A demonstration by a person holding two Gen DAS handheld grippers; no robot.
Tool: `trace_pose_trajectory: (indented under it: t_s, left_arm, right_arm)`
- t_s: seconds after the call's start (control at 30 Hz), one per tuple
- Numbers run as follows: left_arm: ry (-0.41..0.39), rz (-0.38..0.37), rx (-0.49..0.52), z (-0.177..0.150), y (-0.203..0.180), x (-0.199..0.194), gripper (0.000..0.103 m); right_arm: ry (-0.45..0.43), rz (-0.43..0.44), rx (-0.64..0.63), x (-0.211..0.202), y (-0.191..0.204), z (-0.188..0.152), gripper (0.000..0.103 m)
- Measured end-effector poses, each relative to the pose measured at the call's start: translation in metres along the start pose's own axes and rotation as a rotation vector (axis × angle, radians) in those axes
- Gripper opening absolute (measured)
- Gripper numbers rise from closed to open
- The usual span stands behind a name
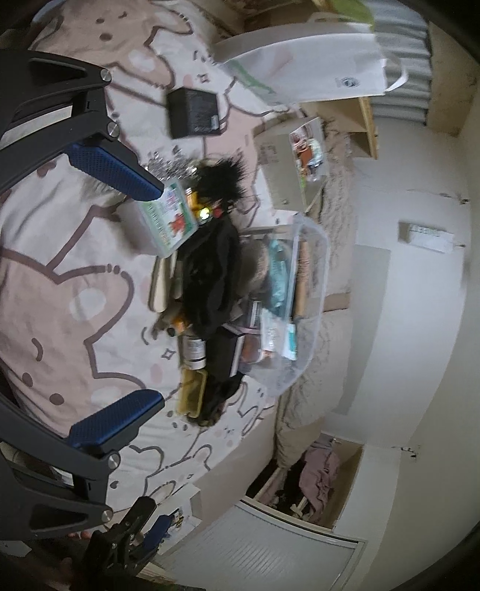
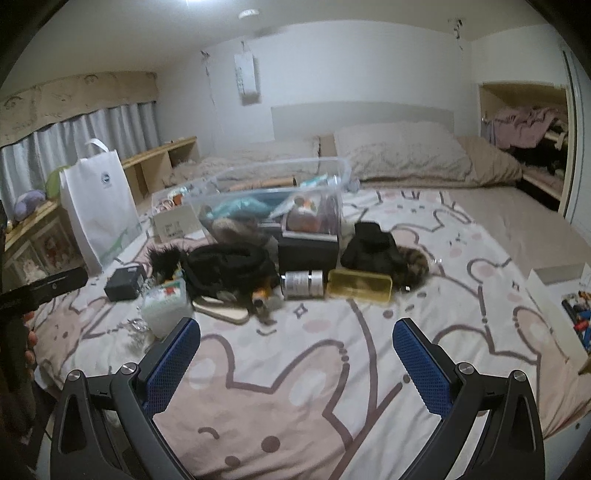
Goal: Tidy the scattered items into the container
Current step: 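Reach the right tool down to the yellow plastic case and grasp its rim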
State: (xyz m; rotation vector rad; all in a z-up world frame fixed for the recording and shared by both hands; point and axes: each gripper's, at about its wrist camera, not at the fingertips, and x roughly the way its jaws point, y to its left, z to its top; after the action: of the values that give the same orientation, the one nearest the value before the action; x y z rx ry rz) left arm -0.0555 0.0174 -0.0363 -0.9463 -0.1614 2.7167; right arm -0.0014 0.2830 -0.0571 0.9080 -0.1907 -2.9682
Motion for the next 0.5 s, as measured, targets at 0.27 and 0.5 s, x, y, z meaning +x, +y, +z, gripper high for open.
trace_pose_trajectory:
  t_s: [0.27,0.5]
  left_arm:
    - [0.086,-0.016,0.007,-0.020,-0.016,0.047,0.103]
    - [0.113,-0.029,0.001,-0.032,-0.028,0.085,0.103]
  right_arm:
    - [0.098,-0.031,0.021,0.037,-0.018,-0.018,0.103]
    - [0.149,-0.048,0.033,0.066,-0.032,-0.022,0.103]
